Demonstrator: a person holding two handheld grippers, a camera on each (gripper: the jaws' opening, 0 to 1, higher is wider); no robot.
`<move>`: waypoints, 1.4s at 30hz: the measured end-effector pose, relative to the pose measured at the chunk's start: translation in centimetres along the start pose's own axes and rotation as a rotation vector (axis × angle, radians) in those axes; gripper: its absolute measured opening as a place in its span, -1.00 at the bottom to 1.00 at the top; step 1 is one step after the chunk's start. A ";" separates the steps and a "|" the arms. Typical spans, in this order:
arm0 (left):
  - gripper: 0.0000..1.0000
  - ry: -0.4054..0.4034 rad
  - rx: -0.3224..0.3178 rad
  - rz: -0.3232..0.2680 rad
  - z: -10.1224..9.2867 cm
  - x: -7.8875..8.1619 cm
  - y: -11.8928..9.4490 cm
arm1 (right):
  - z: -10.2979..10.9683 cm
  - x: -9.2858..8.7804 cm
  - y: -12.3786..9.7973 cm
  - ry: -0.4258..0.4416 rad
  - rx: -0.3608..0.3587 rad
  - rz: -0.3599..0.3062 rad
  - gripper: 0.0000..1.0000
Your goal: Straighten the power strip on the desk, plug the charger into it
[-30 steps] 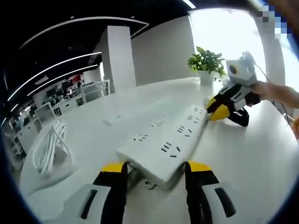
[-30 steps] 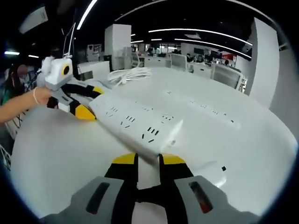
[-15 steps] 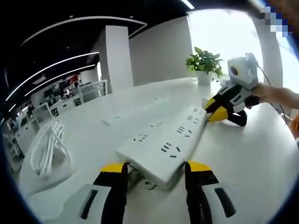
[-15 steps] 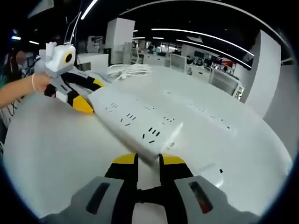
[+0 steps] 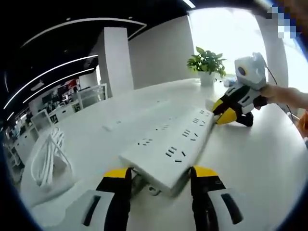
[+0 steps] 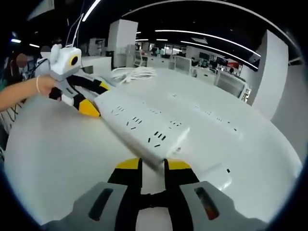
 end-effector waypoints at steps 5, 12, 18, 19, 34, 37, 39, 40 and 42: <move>0.01 0.008 -0.006 0.003 0.1 0.1 0.1 | 0.5 -0.2 -0.2 0.004 -0.002 -0.005 -0.66; 0.01 0.015 -0.012 -0.004 0.3 0.0 0.2 | 1.0 -0.4 -0.4 0.009 -0.005 -0.009 -0.66; 0.01 0.021 -0.017 0.000 0.4 0.1 0.4 | 1.4 -0.5 -0.5 0.012 -0.007 -0.011 -0.66; 0.01 0.021 -0.018 0.000 0.5 0.1 0.4 | 1.4 -0.6 -0.5 0.014 -0.007 -0.013 -0.66; 0.01 0.037 -0.021 0.016 0.7 0.4 0.7 | 2.0 -0.6 -0.6 0.018 -0.007 -0.011 -0.66; 0.01 0.034 -0.019 0.016 0.7 0.4 0.8 | 1.5 -0.5 -0.4 0.018 -0.007 -0.010 -0.66; 0.01 0.034 -0.017 0.017 0.6 0.4 0.8 | 1.5 -0.5 -0.4 0.019 -0.006 -0.011 -0.66; 0.01 0.034 -0.016 0.018 0.6 0.4 0.7 | 1.5 -0.5 -0.4 0.019 -0.006 -0.011 -0.66; 0.01 0.034 -0.015 0.018 0.6 0.4 0.7 | 1.4 -0.5 -0.3 0.020 -0.005 -0.011 -0.66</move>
Point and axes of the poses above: the point that each gripper's makers call its tool centre point, and the gripper's own axes: y roughly forward along the fingers, z roughly to its left, x roughly out of its top, the point moved 10 cm from there along -y, roughly backward along the fingers, and after that the axes turned 13 degrees about x, right-handed, at the moved point
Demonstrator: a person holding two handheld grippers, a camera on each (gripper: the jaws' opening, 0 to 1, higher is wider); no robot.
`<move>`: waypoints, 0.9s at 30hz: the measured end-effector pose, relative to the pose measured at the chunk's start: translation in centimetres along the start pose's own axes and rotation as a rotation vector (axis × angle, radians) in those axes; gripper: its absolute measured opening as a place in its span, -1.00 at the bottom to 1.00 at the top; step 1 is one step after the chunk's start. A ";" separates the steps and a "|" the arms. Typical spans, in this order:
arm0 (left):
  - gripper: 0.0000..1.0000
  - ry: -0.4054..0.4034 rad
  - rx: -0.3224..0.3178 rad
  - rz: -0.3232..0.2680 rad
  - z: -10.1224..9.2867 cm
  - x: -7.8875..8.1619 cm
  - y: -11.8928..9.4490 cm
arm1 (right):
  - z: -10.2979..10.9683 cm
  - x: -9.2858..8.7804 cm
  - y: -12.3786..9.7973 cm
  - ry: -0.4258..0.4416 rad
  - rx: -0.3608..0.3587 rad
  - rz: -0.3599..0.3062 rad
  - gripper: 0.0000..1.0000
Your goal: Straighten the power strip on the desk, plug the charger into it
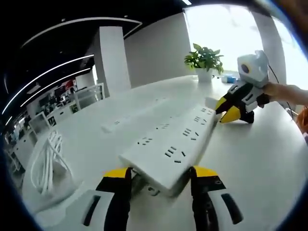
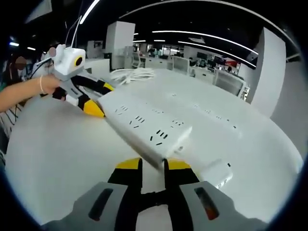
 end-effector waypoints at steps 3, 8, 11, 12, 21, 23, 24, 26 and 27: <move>0.01 0.000 0.000 -0.001 0.0 0.0 0.0 | -0.1 0.0 0.0 0.001 0.000 -0.001 -0.66; 0.01 -0.001 0.000 -0.015 0.0 -0.2 0.0 | -0.3 0.0 0.1 0.008 0.005 -0.011 -0.65; 0.02 -0.007 0.002 -0.038 0.1 -0.5 0.0 | -0.6 -0.2 0.0 0.005 0.012 -0.029 -0.64; 0.03 -0.007 0.004 -0.045 0.1 -0.5 0.0 | -0.8 -0.2 0.0 0.007 0.012 -0.040 -0.63; 0.19 -0.074 0.030 -0.057 0.3 -1.0 -0.4 | -2.0 -0.4 0.4 -0.012 0.001 -0.121 -0.39; 0.25 -0.079 0.032 -0.059 0.2 -1.1 -0.5 | -2.2 -0.4 0.4 -0.009 0.004 -0.131 -0.38; 0.28 -0.080 0.038 -0.057 0.2 -1.1 -0.5 | -2.3 -0.3 0.5 -0.008 0.005 -0.135 -0.37; 0.38 -0.086 0.044 -0.063 0.2 -1.2 -0.7 | -2.2 -0.3 0.5 -0.002 0.004 -0.146 -0.32; 0.42 -0.092 0.048 -0.073 0.2 -1.3 -0.7 | -2.1 -0.3 0.6 -0.002 0.008 -0.154 -0.29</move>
Point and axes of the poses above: the point that each gripper's makers call its tool centre point, and the gripper's own axes: y roughly forward along the fingers, z roughly to its left, x roughly out of its top, the point moved 10 cm from there along -y, roughly backward along the fingers, and after that the axes turned 13 degrees about x, right-handed, at the moved point
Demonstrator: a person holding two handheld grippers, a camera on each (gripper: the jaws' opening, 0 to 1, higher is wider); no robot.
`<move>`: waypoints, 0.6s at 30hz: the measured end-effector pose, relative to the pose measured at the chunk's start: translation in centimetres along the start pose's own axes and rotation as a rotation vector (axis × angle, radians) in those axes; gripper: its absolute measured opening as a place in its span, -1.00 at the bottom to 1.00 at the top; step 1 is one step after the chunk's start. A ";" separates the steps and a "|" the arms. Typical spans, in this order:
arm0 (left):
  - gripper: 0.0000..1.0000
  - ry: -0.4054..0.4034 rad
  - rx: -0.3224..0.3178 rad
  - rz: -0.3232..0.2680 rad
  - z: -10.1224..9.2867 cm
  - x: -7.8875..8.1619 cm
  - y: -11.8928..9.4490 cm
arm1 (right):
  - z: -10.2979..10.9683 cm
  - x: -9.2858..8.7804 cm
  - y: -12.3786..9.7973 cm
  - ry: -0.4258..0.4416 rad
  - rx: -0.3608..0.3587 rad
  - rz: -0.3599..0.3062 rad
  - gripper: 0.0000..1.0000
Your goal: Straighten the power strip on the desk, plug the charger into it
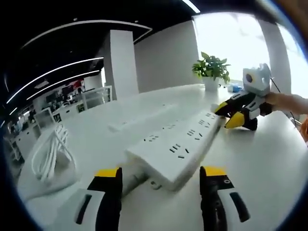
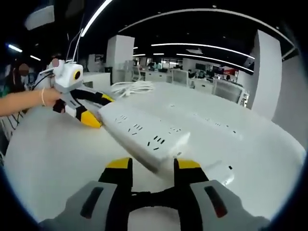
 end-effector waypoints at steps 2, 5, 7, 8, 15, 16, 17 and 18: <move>0.49 -0.011 0.011 -0.013 0.1 0.0 -0.1 | 0.2 -0.1 0.2 0.002 0.001 -0.018 -0.23; 0.50 -0.040 0.008 -0.023 0.2 0.1 -0.4 | 0.3 -0.1 0.3 0.001 -0.003 -0.028 -0.22; 0.50 -0.049 0.006 -0.025 0.2 0.1 -0.5 | 0.3 -0.1 0.3 0.005 -0.003 -0.031 -0.22; 0.50 -0.051 0.006 -0.027 0.2 0.1 -0.5 | 0.4 -0.1 0.3 0.006 -0.004 -0.033 -0.22; 0.56 -0.077 -0.002 -0.062 -0.3 0.4 -1.0 | 0.7 -0.1 0.2 0.012 -0.009 -0.047 -0.20; 0.56 -0.077 -0.004 -0.066 -0.3 0.5 -1.1 | 0.8 -0.1 0.2 0.016 -0.007 -0.054 -0.17; 0.57 -0.077 -0.004 -0.069 -0.4 0.5 -1.1 | 0.9 -0.1 0.1 0.023 -0.003 -0.062 -0.13; 0.57 -0.075 -0.004 -0.074 -0.5 0.6 -1.2 | 0.9 -0.1 0.1 0.024 -0.002 -0.067 -0.09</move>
Point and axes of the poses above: the point that each gripper's makers call its tool centre point, and the gripper's own axes: y roughly forward along the fingers, z roughly to its left, x roughly out of its top, the point moved 10 cm from there along -y, roughly backward along the fingers, and after that the axes turned 13 degrees about x, right-handed, at the moved point
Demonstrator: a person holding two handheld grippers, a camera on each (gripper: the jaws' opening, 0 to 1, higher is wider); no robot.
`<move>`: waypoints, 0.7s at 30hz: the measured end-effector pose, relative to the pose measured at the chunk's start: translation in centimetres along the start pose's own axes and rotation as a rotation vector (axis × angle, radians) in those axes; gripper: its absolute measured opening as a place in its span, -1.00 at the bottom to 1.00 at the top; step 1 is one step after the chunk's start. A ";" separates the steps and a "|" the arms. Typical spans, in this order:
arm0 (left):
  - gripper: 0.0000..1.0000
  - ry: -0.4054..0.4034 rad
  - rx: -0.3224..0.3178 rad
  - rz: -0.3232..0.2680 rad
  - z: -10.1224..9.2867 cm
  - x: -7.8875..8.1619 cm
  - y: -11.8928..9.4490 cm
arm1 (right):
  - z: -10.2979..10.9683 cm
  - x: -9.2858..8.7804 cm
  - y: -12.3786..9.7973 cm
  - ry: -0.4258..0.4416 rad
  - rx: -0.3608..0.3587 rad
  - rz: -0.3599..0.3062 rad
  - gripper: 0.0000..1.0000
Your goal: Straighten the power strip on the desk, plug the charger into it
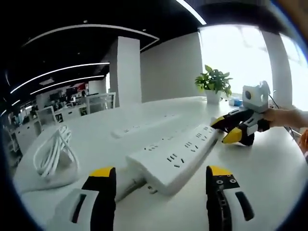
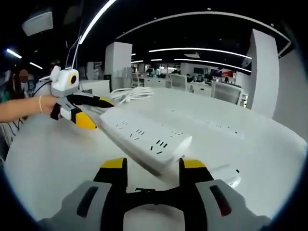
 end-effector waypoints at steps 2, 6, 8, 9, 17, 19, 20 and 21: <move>0.57 -0.002 -0.002 -0.012 -0.1 0.1 -0.2 | 0.2 0.0 0.0 -0.006 0.004 -0.009 -0.02; 0.57 -0.002 -0.002 -0.032 -0.5 0.3 -0.7 | 0.3 0.0 0.0 -0.005 0.003 -0.014 0.02; 0.61 0.006 0.003 -0.044 -0.8 0.3 -1.0 | 0.2 0.0 0.1 -0.004 0.008 -0.019 0.04; 0.61 0.009 0.001 -0.051 -0.9 0.3 -1.2 | 0.3 0.0 0.0 -0.003 0.010 -0.023 0.05; 0.64 -0.005 0.002 -0.090 -1.6 0.5 -2.2 | 0.5 0.3 -0.1 -0.006 0.016 -0.057 0.19; 0.66 0.019 0.002 -0.094 -1.9 0.5 -2.5 | 0.7 0.3 -0.1 -0.014 0.022 -0.063 0.28; 0.67 0.028 0.004 -0.096 -2.1 0.5 -2.7 | 0.8 0.4 -0.1 -0.019 0.025 -0.063 0.30; 0.69 0.036 0.004 -0.104 -2.2 0.5 -2.8 | 0.9 0.3 -0.1 -0.025 0.029 -0.061 0.30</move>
Point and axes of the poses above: the point that each gripper's makers call its tool centre point, and the gripper's own axes: y roughly forward along the fingers, z roughly to its left, x roughly out of its top, the point moved 10 cm from there along -y, roughly backward along the fingers, and after that the axes turned 13 degrees about x, right-handed, at the moved point
